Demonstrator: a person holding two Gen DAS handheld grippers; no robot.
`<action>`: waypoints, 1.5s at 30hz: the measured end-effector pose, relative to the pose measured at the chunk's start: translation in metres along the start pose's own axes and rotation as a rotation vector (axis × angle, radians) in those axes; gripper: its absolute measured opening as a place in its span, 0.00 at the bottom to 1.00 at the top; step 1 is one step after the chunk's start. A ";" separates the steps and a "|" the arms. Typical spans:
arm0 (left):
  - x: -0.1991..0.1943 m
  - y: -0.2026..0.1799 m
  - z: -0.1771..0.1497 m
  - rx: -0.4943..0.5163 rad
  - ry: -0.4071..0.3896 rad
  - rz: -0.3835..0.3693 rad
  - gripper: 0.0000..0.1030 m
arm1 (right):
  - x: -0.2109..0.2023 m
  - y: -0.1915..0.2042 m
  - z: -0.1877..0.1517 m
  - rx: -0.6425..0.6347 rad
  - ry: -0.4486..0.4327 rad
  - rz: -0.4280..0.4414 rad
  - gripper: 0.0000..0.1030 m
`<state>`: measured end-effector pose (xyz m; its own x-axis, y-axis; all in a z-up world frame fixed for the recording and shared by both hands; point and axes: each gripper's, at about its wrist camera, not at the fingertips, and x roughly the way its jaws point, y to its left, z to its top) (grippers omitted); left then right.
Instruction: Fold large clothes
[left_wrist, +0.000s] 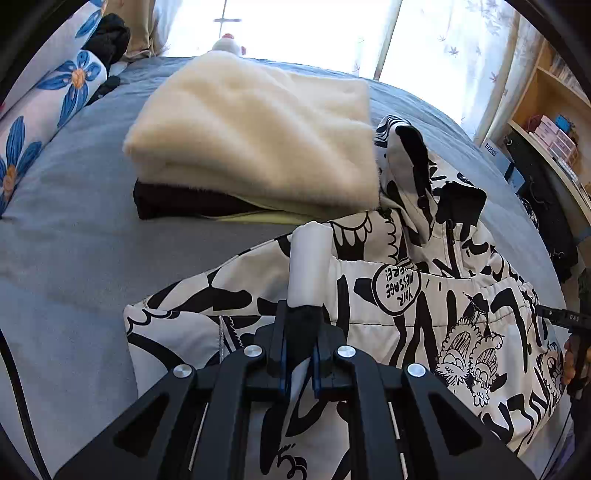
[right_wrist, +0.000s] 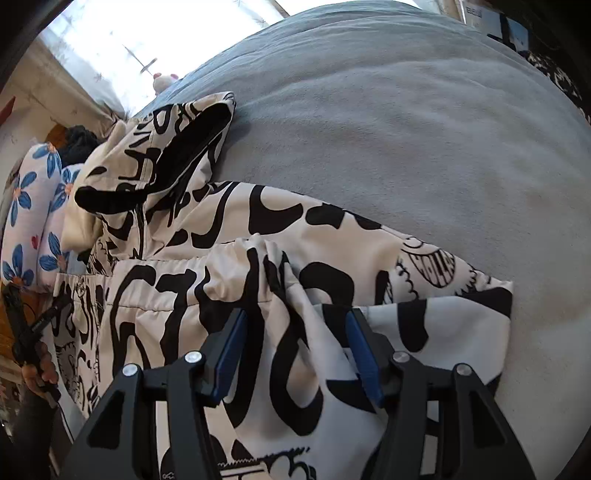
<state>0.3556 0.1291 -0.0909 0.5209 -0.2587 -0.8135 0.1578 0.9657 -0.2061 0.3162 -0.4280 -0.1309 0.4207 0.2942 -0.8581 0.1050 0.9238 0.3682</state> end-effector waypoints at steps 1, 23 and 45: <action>0.001 0.000 -0.001 -0.003 0.002 0.002 0.07 | 0.002 0.005 0.000 -0.024 -0.008 -0.003 0.52; 0.057 -0.004 0.008 0.010 -0.047 0.161 0.06 | 0.040 0.021 0.023 -0.080 -0.164 -0.354 0.06; -0.014 -0.058 -0.045 -0.127 -0.094 -0.130 0.16 | 0.006 0.183 -0.052 -0.222 -0.206 -0.073 0.23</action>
<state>0.3013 0.0774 -0.0916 0.5799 -0.3766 -0.7224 0.1247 0.9173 -0.3781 0.2907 -0.2439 -0.0871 0.5959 0.1901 -0.7802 -0.0480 0.9783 0.2017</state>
